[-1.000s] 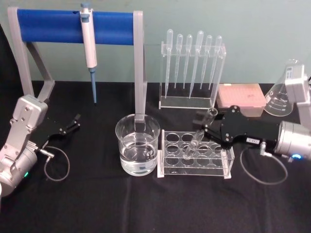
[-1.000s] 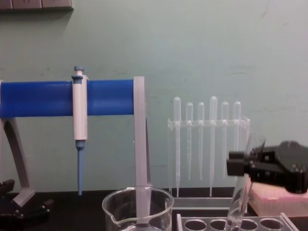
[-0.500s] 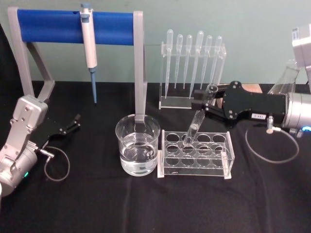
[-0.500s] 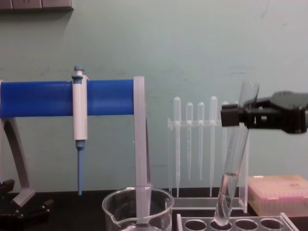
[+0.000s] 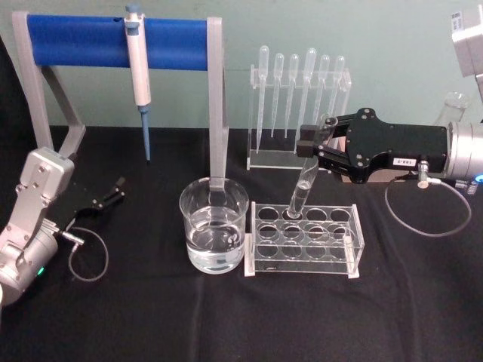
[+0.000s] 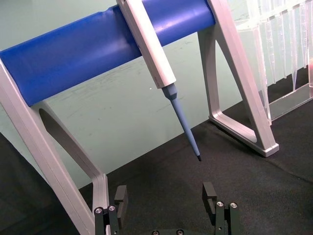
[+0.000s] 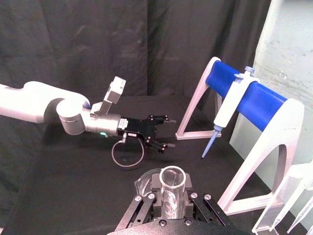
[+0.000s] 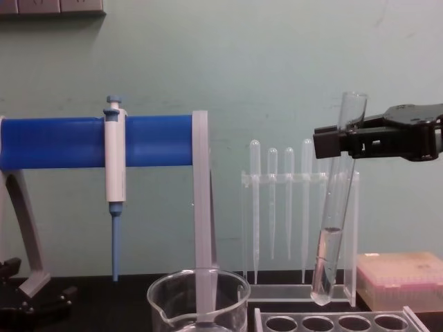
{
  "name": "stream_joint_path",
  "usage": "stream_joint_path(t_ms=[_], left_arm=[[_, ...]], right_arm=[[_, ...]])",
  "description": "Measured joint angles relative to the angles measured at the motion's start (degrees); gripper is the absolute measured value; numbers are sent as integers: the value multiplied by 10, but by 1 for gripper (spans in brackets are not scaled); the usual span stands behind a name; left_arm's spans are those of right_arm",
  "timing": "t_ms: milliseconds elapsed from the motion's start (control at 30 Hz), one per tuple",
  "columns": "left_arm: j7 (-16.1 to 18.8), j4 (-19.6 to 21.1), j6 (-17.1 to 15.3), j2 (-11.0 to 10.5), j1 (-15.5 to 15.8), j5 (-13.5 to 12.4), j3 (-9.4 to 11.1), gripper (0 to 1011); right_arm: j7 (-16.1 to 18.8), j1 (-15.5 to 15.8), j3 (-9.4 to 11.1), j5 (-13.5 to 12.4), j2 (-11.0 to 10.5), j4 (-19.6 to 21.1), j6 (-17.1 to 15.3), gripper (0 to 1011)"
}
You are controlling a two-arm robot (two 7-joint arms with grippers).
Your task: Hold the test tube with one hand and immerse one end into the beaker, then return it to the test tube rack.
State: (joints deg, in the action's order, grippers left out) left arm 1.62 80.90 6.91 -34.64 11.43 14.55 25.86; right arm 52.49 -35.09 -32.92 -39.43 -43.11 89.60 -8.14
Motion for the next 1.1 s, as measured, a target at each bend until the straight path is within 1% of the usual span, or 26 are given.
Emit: stream_joint_path(t_ms=[100,1100], left_arm=[[0,0,0,0,0,0,0,1000],[0,0,0,0,0,0,0,1000]], right_arm=[[-1,-3,-4,-2,-3,0,-1,225],[-2,-1,-1,-1,-1,0,0,225]])
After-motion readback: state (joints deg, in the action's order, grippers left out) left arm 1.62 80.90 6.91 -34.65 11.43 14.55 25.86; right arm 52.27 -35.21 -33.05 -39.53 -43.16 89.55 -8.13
